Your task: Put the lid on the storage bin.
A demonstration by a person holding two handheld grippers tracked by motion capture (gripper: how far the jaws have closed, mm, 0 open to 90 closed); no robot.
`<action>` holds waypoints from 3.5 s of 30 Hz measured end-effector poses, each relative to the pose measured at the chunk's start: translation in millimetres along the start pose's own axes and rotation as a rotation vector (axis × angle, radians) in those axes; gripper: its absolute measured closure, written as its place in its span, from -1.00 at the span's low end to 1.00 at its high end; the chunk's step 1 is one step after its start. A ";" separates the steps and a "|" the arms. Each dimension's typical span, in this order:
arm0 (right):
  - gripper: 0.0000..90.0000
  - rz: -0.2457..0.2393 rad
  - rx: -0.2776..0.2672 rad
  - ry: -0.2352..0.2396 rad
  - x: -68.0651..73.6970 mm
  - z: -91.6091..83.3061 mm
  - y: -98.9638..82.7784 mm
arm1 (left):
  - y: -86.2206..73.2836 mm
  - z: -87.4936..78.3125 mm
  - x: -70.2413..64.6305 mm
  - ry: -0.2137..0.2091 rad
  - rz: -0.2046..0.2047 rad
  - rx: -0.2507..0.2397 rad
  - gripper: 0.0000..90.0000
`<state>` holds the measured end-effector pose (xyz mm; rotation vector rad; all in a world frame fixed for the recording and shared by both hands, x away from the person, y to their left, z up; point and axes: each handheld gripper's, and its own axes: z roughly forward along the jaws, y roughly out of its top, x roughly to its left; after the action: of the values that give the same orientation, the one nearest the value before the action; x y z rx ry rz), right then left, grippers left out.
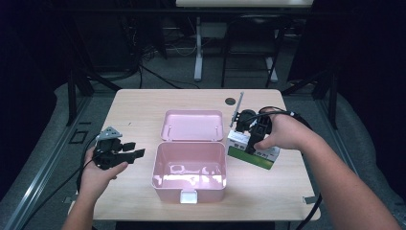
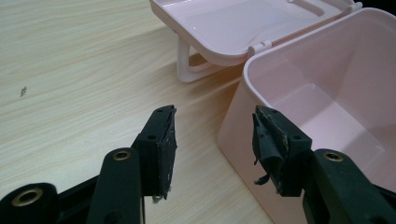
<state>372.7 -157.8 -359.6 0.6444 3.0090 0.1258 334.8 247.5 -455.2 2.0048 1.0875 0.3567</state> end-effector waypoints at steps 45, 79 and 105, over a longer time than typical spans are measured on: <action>0.37 -0.246 0.008 0.039 70.5 -5.9 97.0 | -0.2 -1.5 2.1 -0.002 -0.008 -0.006 0.10; 0.37 -0.348 0.016 0.072 101.4 17.2 135.1 | 0.4 -3.7 3.3 -0.004 -0.006 -0.014 0.10; 0.37 -0.346 0.047 0.135 101.9 77.8 135.1 | 0.4 -3.7 4.2 -0.002 -0.011 -0.015 0.10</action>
<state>340.8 12.2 -428.9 0.1134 3.2048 0.0844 335.3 252.7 -453.1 1.9855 1.0908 0.3558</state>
